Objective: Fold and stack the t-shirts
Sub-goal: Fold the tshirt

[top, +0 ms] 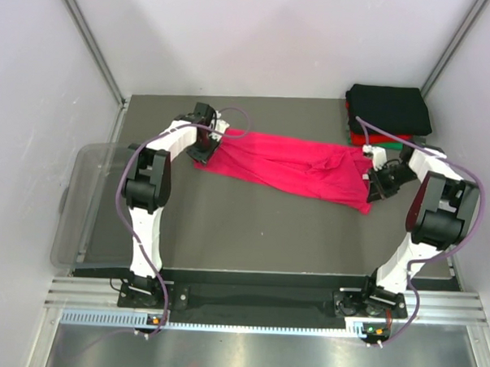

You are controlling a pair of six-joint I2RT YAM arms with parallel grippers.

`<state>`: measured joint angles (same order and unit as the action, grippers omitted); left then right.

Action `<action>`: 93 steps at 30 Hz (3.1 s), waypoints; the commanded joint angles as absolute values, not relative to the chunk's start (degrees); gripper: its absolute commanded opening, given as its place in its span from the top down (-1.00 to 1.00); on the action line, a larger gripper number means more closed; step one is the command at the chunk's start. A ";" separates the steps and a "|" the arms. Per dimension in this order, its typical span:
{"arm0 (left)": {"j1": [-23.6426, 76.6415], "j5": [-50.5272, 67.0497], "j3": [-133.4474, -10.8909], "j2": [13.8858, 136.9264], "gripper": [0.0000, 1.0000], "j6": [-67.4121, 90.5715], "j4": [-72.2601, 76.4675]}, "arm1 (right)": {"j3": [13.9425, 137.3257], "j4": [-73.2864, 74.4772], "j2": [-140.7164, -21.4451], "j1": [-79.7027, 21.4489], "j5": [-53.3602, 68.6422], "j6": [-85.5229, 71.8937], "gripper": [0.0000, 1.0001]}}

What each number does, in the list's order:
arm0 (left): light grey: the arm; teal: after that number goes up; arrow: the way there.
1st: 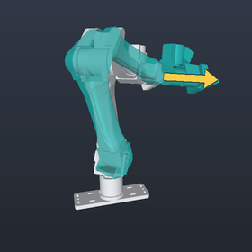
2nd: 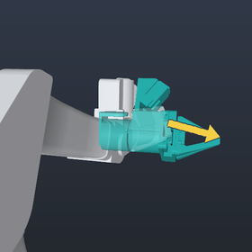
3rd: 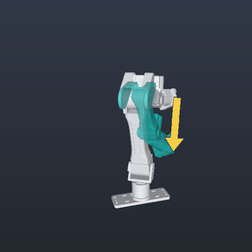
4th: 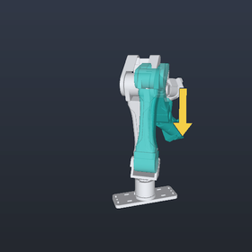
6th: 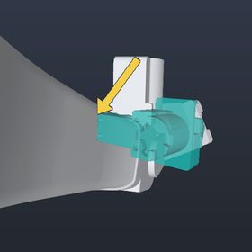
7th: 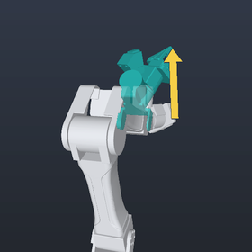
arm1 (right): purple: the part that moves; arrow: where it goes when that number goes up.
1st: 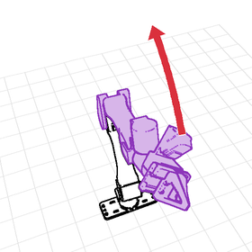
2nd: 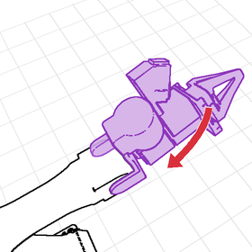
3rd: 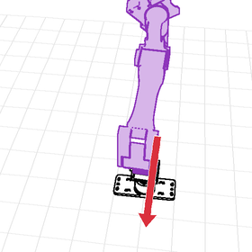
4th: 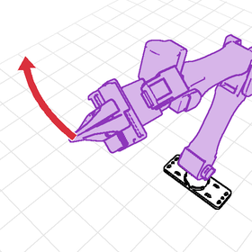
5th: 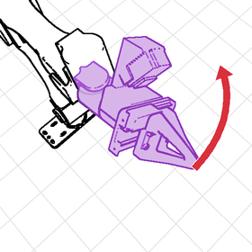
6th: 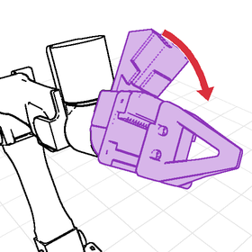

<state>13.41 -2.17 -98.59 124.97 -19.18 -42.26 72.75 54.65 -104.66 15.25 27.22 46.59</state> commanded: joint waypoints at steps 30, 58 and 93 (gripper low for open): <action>12.39 0.79 -113.37 127.79 0.51 -16.79 -47.02 | 85.51 57.40 -102.90 4.93 33.23 44.13 0.40; 11.51 -2.11 -91.49 119.53 0.64 -17.05 -41.13 | 103.45 53.53 -123.93 -6.77 28.21 39.82 0.14; 11.51 -4.66 -81.47 100.11 0.10 -21.35 -35.24 | 103.98 34.19 -119.54 -11.08 11.25 29.44 0.05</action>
